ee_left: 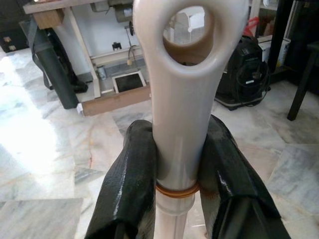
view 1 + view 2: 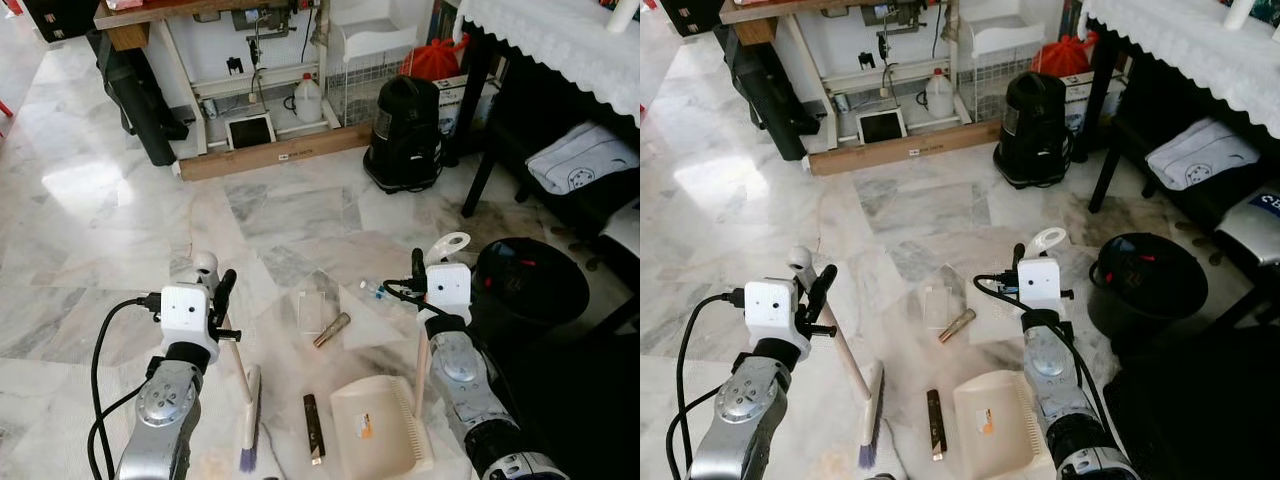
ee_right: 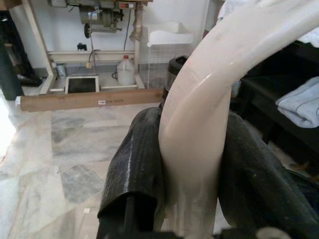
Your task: Sweep floor
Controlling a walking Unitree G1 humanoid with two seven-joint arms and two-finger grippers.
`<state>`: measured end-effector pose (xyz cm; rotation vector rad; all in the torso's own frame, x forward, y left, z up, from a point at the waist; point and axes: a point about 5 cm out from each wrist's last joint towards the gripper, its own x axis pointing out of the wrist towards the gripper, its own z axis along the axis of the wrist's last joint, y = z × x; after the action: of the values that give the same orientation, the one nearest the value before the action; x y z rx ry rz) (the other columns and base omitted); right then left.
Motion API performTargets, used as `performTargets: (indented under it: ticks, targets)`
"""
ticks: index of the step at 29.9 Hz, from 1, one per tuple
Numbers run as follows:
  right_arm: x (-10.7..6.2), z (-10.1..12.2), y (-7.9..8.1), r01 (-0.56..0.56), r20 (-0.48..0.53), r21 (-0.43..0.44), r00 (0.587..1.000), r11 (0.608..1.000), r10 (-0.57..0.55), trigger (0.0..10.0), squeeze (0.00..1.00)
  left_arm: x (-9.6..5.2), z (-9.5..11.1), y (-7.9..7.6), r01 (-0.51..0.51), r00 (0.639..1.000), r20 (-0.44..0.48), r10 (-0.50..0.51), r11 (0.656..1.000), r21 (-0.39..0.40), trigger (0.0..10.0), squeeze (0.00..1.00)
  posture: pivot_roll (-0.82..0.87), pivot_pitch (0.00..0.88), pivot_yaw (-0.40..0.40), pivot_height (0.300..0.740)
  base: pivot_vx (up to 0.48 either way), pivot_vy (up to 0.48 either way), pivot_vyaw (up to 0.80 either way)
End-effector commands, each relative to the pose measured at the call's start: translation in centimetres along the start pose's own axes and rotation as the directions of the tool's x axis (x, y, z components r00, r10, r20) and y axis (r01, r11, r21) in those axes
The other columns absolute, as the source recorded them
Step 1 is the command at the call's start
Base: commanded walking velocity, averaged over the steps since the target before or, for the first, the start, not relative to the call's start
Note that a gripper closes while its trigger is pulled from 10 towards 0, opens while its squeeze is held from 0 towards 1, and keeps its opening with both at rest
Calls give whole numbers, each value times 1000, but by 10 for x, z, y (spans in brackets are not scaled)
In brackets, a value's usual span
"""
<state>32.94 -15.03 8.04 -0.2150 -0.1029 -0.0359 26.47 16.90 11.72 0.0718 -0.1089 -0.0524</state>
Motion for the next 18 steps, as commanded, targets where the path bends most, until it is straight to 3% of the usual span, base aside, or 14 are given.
performTargets:
  ticks: [1, 11, 18]
  targets:
    - [3, 3, 2, -5, 15, 0, 1000, 1000, 5, 10000, 0, -1, 8, 5, -11, 999, 30, 10, 1000, 7, 10000, 0, 191, 176, 89, 740, 0, 0, 0]
    - [1, -2, 3, -4, -1, -11, 1000, 1000, 4, 10000, 0, -4, 15, 10, -16, 999, 36, 15, 1000, 14, 10000, 0, 223, 192, 93, 740, 0, 0, 0]
    - [8, 7, 1, 18, 45, -6, 999, 1000, -18, 10000, 0, 0, 22, 8, -10, 998, 65, 10, 1000, 7, 10000, 0, 231, 214, 98, 740, 0, 0, 0]
